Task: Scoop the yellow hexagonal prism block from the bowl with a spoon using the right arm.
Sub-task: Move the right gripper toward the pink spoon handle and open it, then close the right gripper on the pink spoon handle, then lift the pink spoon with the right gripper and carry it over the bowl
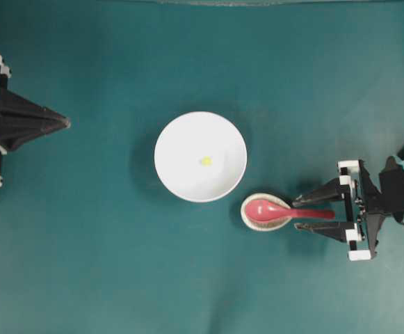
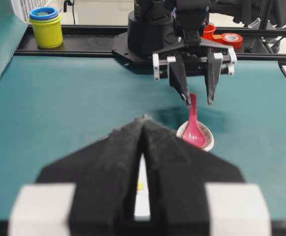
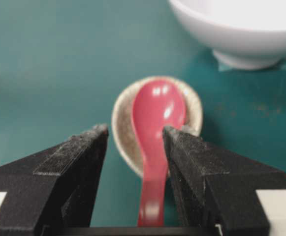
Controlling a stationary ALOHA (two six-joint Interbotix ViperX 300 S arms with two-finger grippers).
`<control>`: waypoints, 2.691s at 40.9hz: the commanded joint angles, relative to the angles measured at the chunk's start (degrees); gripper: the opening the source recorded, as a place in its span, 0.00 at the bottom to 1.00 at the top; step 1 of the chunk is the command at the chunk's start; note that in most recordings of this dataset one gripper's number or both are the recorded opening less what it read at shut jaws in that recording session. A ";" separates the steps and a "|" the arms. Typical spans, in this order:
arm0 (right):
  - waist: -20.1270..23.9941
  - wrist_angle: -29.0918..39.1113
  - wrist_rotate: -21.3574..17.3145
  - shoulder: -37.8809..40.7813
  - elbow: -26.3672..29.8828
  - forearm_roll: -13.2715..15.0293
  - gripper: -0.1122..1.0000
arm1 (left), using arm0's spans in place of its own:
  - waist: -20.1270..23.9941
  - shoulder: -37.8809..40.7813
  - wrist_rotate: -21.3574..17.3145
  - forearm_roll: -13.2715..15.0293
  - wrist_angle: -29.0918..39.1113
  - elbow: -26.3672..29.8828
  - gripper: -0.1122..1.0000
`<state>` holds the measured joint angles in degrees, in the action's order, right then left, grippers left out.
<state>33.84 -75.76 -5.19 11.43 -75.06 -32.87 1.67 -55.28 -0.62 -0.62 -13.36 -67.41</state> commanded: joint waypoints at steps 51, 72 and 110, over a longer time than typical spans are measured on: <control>5.27 1.85 0.62 4.04 0.79 -10.28 0.59 | 0.18 0.44 0.09 -0.09 -0.26 1.49 0.10; 5.27 1.76 0.79 3.87 0.79 -10.02 0.33 | 0.18 0.44 0.00 -0.09 -0.26 1.41 0.10; -14.15 43.15 27.51 -36.91 7.82 -9.93 0.30 | 0.18 0.44 0.62 -0.09 2.90 1.41 0.10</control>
<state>23.20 -40.17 20.48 -22.06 -70.58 -42.98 1.67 -55.20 0.09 -0.53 -10.11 -67.41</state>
